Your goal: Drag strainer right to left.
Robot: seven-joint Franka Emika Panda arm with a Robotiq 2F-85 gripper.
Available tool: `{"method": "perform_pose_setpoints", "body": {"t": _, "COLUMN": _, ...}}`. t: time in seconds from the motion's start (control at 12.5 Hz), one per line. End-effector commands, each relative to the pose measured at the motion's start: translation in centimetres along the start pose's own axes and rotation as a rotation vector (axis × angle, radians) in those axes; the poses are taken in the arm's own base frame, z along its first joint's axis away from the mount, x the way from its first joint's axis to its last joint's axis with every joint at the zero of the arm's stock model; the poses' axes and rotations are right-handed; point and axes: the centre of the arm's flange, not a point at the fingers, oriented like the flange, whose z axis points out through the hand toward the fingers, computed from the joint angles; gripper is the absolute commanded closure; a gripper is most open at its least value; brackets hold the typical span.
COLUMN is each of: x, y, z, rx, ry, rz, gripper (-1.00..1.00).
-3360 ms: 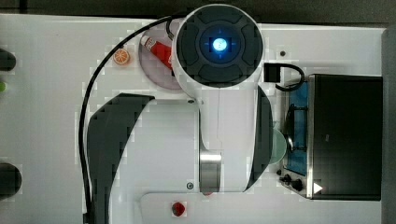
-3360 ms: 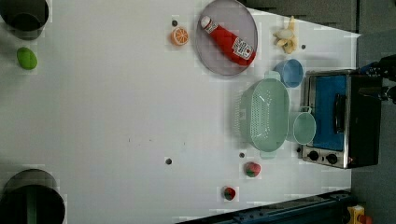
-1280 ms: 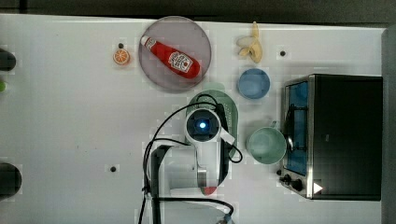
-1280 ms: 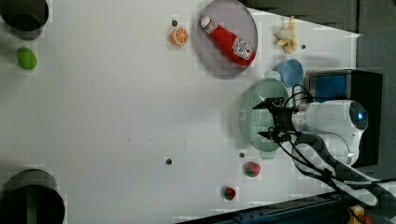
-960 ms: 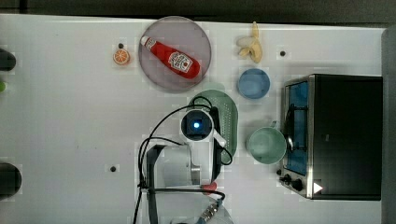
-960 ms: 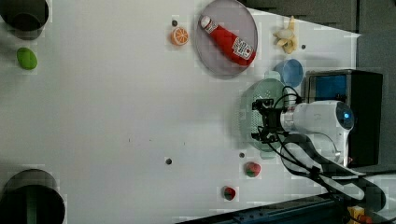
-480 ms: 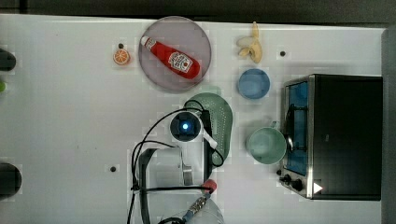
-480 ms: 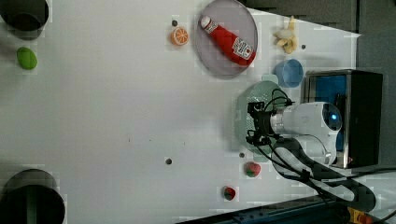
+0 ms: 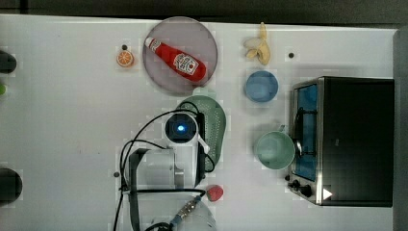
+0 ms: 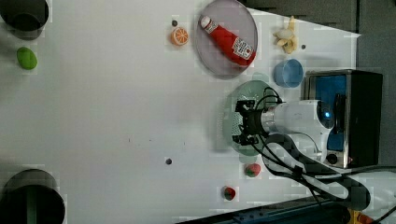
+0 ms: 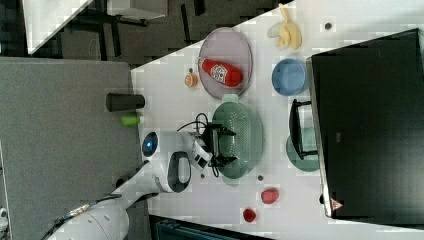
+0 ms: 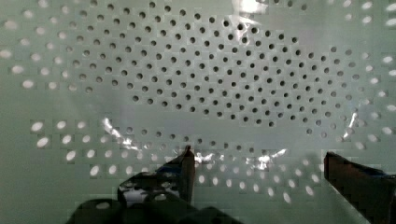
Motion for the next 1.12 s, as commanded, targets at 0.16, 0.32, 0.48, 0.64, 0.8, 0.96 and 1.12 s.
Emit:
{"method": "perform_pose_setpoints", "body": {"t": 0.16, "x": -6.5, "y": 0.4, "z": -1.0, "rx": 0.004, "ry": -0.019, "rz": -0.038, "gripper": -1.0}}
{"method": "perform_pose_setpoints", "body": {"t": 0.32, "x": -9.2, "y": 0.6, "z": -1.2, "rx": 0.01, "ry": -0.023, "rz": 0.014, "gripper": -1.0}}
{"method": "perform_pose_setpoints", "body": {"t": 0.48, "x": -12.0, "y": 0.9, "z": -1.2, "rx": 0.015, "ry": -0.025, "rz": 0.042, "gripper": -1.0}}
{"method": "perform_pose_setpoints", "body": {"t": 0.64, "x": -14.5, "y": 1.1, "z": -0.9, "rx": 0.018, "ry": -0.025, "rz": 0.026, "gripper": -1.0}}
{"method": "perform_pose_setpoints", "body": {"t": 0.8, "x": -16.8, "y": 1.0, "z": -0.6, "rx": 0.022, "ry": -0.03, "rz": 0.023, "gripper": -1.0}}
{"method": "perform_pose_setpoints", "body": {"t": 0.96, "x": -19.1, "y": 0.5, "z": -0.5, "rx": 0.032, "ry": -0.039, "rz": 0.041, "gripper": -1.0}}
{"method": "perform_pose_setpoints", "body": {"t": 1.12, "x": -21.4, "y": 0.1, "z": -0.3, "rx": 0.039, "ry": -0.049, "rz": 0.048, "gripper": -1.0}}
